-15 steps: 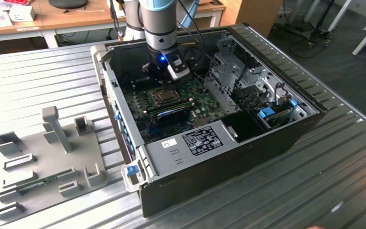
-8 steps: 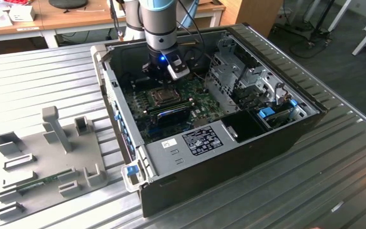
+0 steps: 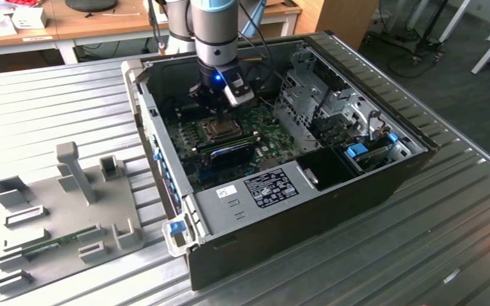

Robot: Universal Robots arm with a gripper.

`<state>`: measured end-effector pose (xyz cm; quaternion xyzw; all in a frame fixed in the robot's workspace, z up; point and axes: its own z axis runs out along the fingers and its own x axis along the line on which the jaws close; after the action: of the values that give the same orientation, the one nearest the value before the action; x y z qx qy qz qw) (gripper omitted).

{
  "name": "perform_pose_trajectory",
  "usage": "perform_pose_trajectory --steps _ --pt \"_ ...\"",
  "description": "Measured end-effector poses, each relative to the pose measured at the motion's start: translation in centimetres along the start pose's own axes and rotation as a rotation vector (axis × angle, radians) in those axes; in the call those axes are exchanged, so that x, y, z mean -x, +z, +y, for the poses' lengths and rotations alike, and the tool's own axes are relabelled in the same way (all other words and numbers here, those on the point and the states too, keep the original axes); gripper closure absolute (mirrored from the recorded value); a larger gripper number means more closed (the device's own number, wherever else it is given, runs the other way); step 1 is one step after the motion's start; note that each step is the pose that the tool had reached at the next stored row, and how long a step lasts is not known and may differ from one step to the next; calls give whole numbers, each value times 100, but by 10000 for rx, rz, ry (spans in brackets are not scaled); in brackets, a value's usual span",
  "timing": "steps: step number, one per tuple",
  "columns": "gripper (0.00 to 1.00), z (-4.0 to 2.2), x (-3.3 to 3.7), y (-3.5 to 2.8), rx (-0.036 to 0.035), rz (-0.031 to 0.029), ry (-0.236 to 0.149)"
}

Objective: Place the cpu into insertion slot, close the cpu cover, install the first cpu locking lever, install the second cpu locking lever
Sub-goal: 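Install the first cpu locking lever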

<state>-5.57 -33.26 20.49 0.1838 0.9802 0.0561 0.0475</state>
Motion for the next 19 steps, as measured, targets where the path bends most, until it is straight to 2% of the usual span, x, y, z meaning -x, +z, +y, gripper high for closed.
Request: perform_pose_trajectory --steps 1,3,4,9,17,19 --pt "89 0 0 0 -143 56 -13" --pt "89 0 0 0 -432 113 -52" --pt "89 0 0 0 -494 124 -68" --pt "89 0 0 0 -505 126 -86" --pt "89 -1 -1 6 -416 263 -1442" --pt "89 -1 -1 9 -441 291 -1728"
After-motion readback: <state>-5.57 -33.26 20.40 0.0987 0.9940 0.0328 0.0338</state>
